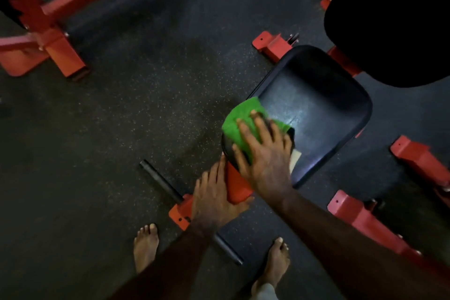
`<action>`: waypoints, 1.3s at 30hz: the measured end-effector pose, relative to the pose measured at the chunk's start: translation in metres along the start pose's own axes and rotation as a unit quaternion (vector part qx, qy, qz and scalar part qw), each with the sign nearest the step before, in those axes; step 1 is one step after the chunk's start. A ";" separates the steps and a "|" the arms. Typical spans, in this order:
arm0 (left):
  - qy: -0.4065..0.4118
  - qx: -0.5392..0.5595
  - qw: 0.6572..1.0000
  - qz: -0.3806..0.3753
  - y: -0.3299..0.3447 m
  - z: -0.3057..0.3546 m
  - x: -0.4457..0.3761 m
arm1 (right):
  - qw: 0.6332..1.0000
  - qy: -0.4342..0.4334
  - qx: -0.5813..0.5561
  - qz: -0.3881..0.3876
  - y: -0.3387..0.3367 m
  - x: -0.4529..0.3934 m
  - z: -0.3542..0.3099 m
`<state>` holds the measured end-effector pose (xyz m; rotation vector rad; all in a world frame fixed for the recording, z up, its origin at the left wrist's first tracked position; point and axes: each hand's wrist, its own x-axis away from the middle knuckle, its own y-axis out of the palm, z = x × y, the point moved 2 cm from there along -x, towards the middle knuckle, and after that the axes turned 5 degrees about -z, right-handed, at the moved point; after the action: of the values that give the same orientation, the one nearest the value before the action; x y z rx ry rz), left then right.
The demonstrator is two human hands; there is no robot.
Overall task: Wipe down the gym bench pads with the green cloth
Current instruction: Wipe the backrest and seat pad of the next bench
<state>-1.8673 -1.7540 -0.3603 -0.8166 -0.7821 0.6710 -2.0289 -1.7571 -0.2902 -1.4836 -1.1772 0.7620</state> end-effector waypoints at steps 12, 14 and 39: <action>-0.069 0.028 0.996 -0.052 -0.011 0.013 -0.002 | 0.999 -0.037 0.019 -0.004 -0.006 -0.006 0.014; -0.067 0.012 0.997 -0.038 -0.008 0.011 -0.002 | 0.982 -0.174 0.052 -0.058 -0.006 0.005 0.023; -0.082 0.383 0.915 0.092 -0.030 -0.002 -0.024 | 1.000 0.024 0.010 -0.012 -0.007 0.035 0.034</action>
<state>-1.8718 -1.7882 -0.3447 -0.1106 -0.5204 1.1288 -2.0502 -1.7127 -0.2877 -1.4617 -1.1452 0.7165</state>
